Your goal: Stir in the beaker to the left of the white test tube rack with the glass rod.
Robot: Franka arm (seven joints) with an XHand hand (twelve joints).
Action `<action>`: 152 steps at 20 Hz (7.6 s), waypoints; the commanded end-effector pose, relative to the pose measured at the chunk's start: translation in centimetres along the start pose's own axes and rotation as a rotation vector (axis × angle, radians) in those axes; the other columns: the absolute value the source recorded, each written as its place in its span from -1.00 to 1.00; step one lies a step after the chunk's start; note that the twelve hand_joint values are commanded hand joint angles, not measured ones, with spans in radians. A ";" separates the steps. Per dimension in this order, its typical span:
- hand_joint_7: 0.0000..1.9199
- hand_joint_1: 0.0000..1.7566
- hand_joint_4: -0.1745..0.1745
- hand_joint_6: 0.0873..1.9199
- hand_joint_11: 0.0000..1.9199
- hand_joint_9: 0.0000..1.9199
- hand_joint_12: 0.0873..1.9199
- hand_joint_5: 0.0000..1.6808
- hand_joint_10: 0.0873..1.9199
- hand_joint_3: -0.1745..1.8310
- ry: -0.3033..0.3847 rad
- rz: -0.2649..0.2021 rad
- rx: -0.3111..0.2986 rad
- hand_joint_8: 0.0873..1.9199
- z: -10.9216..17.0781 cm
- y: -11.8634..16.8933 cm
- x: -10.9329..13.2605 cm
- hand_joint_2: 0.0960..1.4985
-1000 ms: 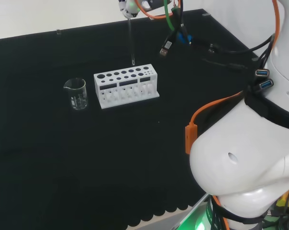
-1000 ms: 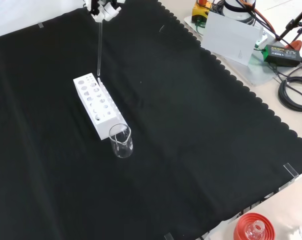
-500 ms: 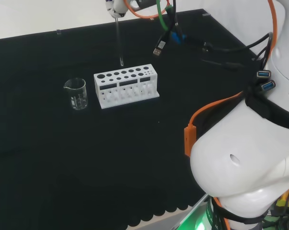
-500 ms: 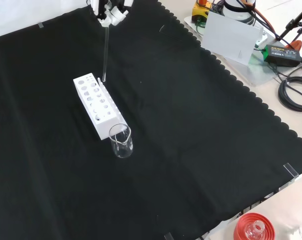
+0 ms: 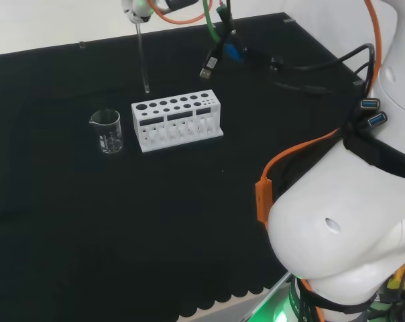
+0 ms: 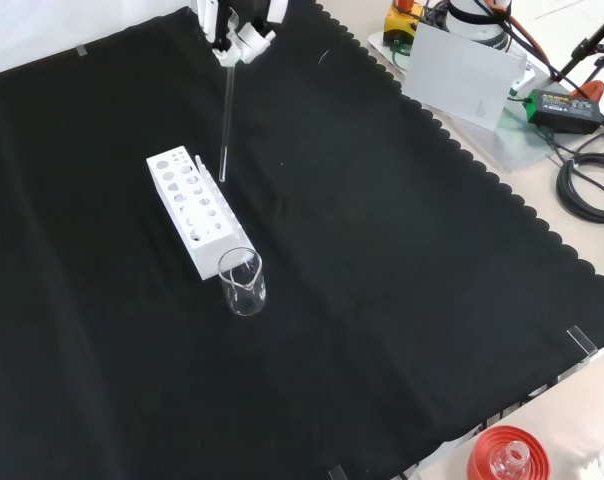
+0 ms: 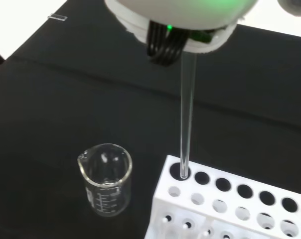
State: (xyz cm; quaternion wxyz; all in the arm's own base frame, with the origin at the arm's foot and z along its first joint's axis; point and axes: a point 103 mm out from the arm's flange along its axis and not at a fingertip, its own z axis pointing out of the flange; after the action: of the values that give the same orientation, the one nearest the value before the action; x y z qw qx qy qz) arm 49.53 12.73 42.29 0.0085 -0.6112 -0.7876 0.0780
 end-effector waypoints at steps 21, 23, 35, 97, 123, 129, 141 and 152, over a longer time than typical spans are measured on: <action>0.46 0.51 -1.00 -0.51 0.63 0.83 -0.42 0.43 -0.75 -0.22 -0.025 -0.096 0.038 -0.39 0.9 3.7 6.6 -0.17; 0.46 0.51 -1.00 -0.51 0.63 0.83 -0.42 0.43 -0.75 -0.22 -0.023 -0.102 0.035 -0.39 1.0 4.0 6.8 -0.17; 0.46 0.51 -1.00 -0.51 0.63 0.83 -0.42 0.43 -0.75 -0.23 0.006 -0.125 0.027 -0.38 1.6 4.8 6.5 -0.17; 0.45 0.51 -1.00 -0.53 0.63 0.84 -0.40 0.43 -0.77 -0.26 0.065 -0.211 0.121 -0.38 9.3 11.4 7.0 -0.14; 0.45 0.51 -1.00 -0.53 0.62 0.84 -0.40 0.43 -0.77 -0.27 0.027 -0.174 0.161 -0.38 10.4 7.4 8.7 -0.13; 0.45 0.51 -1.00 -0.53 0.62 0.84 -0.40 0.43 -0.77 -0.27 0.046 -0.176 0.148 -0.38 10.7 7.3 8.9 -0.13; 0.45 0.51 -1.00 -0.53 0.62 0.84 -0.40 0.43 -0.77 -0.27 0.037 -0.208 0.132 -0.38 9.1 9.9 9.4 -0.13; 0.45 0.51 -1.00 -0.53 0.62 0.84 -0.40 0.43 -0.77 -0.27 0.032 -0.219 0.130 -0.38 9.0 9.6 9.5 -0.13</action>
State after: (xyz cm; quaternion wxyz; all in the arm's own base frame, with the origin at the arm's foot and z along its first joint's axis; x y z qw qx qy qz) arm 55.66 23.24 31.16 0.0734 -0.5216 -0.8420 0.1164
